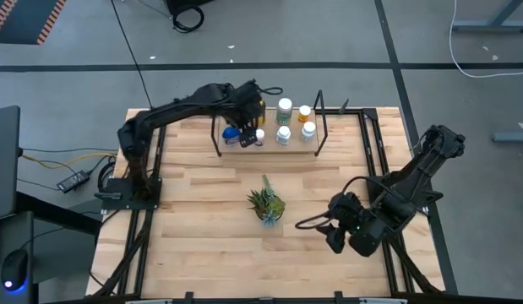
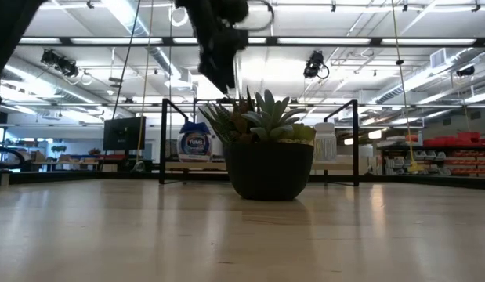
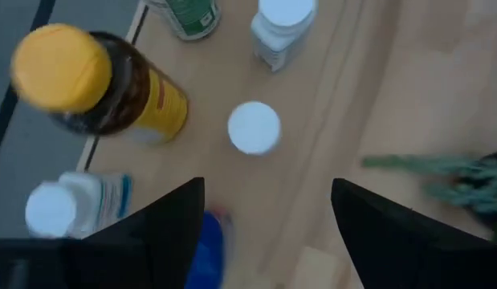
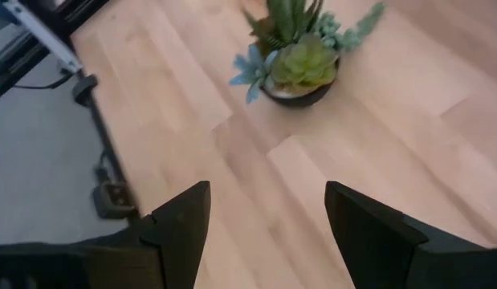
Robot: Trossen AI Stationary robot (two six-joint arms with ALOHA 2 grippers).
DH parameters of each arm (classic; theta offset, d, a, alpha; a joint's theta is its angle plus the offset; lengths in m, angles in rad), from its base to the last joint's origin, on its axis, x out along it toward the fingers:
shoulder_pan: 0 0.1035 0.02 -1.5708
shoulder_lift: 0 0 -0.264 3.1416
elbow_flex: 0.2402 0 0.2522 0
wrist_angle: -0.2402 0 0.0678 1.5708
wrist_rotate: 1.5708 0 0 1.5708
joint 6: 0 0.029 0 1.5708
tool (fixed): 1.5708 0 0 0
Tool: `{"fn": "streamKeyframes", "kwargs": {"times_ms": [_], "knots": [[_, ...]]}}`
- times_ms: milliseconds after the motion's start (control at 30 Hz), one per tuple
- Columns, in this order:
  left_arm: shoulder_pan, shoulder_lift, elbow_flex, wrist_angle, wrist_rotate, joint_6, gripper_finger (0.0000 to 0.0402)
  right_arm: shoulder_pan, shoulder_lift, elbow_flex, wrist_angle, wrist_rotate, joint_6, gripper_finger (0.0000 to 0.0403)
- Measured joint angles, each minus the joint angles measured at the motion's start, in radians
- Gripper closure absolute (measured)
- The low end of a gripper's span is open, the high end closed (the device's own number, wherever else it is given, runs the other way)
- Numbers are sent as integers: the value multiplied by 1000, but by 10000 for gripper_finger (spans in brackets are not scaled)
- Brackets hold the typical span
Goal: Pick and place medicine bottles onto shelf by color
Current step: Return to Home Position
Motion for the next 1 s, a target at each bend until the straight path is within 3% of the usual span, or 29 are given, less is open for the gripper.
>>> {"fn": "streamKeyframes", "kwargs": {"times_ms": [167, 300, 400, 533, 633, 700, 833, 1000], "knots": [[-69, -109, 0, -20, 18, -99, 125, -78, -1, 0, -4, -3, -79, 159], [-143, -173, 0, -8, 21, -121, 144, -135, -17, 0, 16, -8, -185, 193], [-191, -203, 0, 3, 21, -122, 181, -176, -59, 0, 33, -14, -275, 241], [-232, -243, -18, 41, 22, -123, 267, -222, -141, 0, 29, -19, -371, 327], [-242, -323, -164, 187, 60, -166, 346, -243, -212, -32, 38, -18, -418, 384], [-242, -408, -320, 342, 107, -220, 385, -249, -272, -102, 76, -18, -414, 394], [-242, -606, -636, 568, 136, -358, 388, -249, -420, -329, 310, -23, -367, 395], [-232, -860, -915, 761, 136, -498, 396, -284, -589, -586, 541, -22, -294, 396]]}}
